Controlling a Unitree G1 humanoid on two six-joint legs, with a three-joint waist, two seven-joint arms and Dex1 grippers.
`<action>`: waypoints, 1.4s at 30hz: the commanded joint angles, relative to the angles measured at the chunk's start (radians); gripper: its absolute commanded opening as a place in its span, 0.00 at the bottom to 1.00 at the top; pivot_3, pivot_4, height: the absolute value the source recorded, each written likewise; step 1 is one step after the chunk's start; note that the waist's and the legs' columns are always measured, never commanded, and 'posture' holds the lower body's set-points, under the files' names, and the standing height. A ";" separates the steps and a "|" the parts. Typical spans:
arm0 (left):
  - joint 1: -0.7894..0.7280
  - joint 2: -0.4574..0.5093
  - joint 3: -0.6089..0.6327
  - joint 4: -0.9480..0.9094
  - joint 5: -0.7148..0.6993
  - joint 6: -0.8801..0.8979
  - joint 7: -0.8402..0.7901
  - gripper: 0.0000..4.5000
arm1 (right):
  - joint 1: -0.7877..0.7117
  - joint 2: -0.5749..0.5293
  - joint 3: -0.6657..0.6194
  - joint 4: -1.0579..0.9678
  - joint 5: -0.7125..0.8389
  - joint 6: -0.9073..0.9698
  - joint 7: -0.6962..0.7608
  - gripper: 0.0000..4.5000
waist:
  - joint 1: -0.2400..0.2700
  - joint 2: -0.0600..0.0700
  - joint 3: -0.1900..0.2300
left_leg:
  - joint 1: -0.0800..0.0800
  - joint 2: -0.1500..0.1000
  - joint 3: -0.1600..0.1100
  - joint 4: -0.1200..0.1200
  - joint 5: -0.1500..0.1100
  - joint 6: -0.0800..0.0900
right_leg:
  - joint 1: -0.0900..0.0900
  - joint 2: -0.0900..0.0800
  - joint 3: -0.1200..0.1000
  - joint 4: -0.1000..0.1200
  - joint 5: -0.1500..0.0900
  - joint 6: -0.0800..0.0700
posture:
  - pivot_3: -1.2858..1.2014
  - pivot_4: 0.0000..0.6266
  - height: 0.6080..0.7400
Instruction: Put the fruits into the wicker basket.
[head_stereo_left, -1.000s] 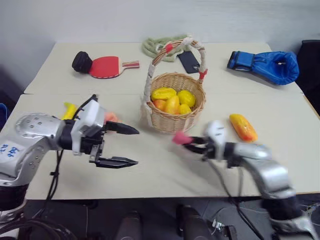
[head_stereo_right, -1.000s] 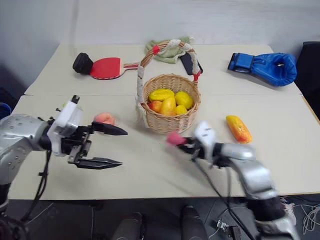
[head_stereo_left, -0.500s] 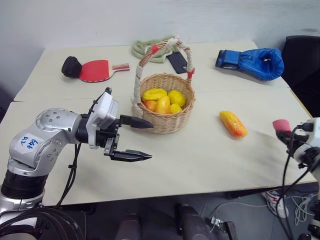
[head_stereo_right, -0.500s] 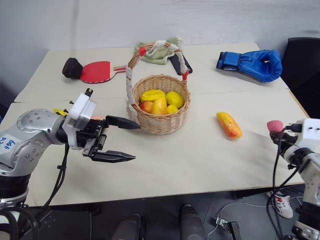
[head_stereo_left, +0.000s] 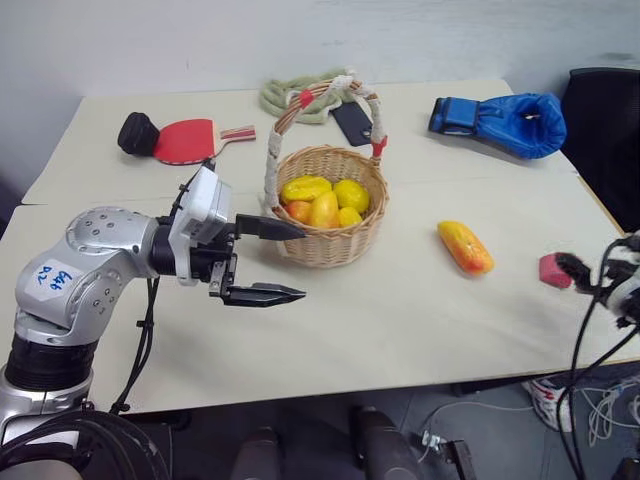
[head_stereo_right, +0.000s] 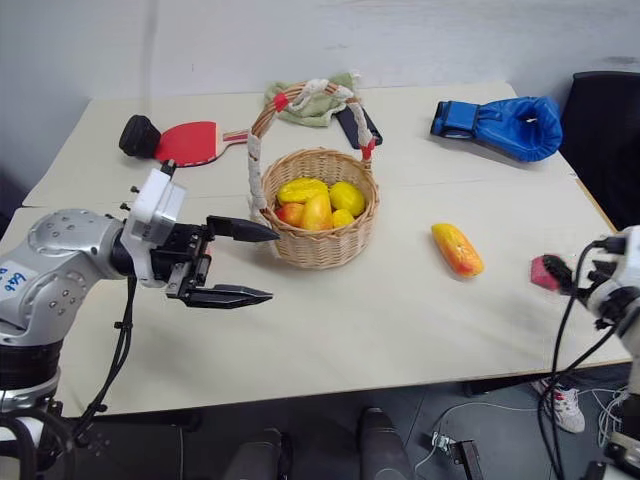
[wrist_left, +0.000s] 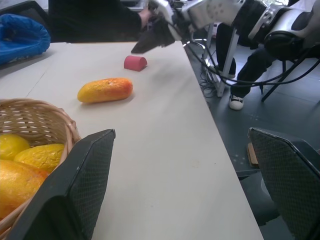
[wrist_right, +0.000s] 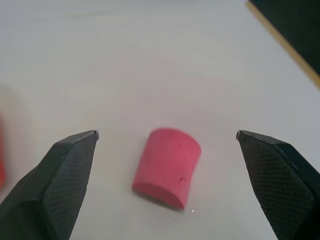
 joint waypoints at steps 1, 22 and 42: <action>-0.009 0.020 0.095 -0.016 -0.043 0.021 0.048 1.00 | -0.051 -0.083 -0.013 -0.210 0.187 0.075 0.141 0.99 | -0.002 0.000 0.000 | 0.000 0.000 0.000 0.000 0.000 0.000 | 0.000 0.000 0.000 0.000 0.000 0.000 | 0.52 0.24 1.00; -0.102 0.249 -0.009 0.898 0.648 -0.187 0.388 1.00 | -0.238 -0.117 0.337 -0.547 0.654 0.105 0.320 0.99 | 0.037 -0.004 0.003 | -0.005 -0.001 -0.008 -0.001 -0.005 -0.001 | -0.004 0.002 -0.001 -0.003 0.000 0.000 | 0.52 0.24 1.00; -0.210 0.208 -0.099 1.115 0.751 -0.155 0.299 0.21 | -0.108 -0.159 0.289 -0.536 0.616 -0.008 0.406 1.00 | 0.043 -0.005 0.002 | -0.013 0.000 -0.001 0.005 -0.008 0.002 | -0.018 0.000 -0.006 0.004 0.001 0.000 | 0.52 0.24 1.00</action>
